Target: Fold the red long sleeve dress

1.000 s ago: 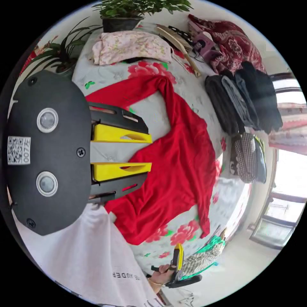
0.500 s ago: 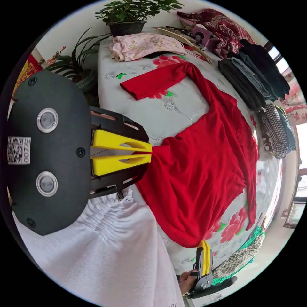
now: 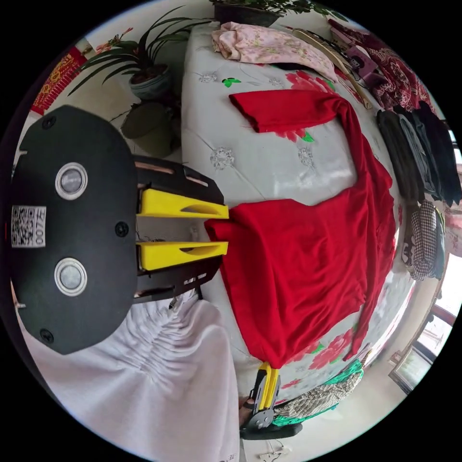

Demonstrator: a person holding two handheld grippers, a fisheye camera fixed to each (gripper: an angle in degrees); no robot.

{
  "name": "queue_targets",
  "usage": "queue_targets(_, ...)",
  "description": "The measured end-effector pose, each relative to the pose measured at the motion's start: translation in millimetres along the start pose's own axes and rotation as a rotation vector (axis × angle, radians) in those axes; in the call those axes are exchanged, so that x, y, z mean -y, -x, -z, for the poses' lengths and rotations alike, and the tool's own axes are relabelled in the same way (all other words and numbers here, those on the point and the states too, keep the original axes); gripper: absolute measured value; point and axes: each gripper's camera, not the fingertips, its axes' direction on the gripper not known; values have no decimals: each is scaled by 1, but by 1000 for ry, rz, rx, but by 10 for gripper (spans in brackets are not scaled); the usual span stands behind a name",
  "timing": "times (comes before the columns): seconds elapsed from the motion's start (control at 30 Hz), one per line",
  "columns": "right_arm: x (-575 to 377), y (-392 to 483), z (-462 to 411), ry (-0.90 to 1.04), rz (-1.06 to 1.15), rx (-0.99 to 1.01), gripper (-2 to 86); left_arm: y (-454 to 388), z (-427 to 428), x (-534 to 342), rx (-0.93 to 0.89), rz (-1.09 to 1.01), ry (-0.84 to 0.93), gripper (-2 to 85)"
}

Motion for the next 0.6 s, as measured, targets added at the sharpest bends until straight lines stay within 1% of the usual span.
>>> queue_targets(0.03,7,-5,13,4,-5,54,16,1,5,5,-19,-23,-28,18)
queue_targets(0.1,8,-11,52,-92,10,98,7,6,17,12,-45,-31,-24,6)
queue_targets(0.17,-4,-18,112,-198,14,151,1,21,56,6,-112,-22,-107,-1)
queue_targets(0.2,-9,-20,125,-213,15,167,0,25,67,3,-138,-18,-131,-2)
queue_targets(0.27,-34,-23,165,-241,15,222,-1,39,110,-17,-267,-44,-190,-4)
queue_targets(0.33,-49,-25,178,-220,5,279,-2,44,132,-30,-358,-96,-192,-5)
queue_targets(0.43,-54,-33,168,-112,-52,330,-2,55,140,-41,-401,-116,-181,-4)
queue_targets(0.5,-42,-43,148,-41,-75,344,-2,71,121,-35,-403,-55,-159,-4)
queue_targets(0.57,-4,-68,114,27,-143,370,-3,99,82,-9,-444,66,-126,-5)
queue_targets(0.6,9,-77,106,36,-170,365,-3,106,72,2,-453,92,-119,-5)
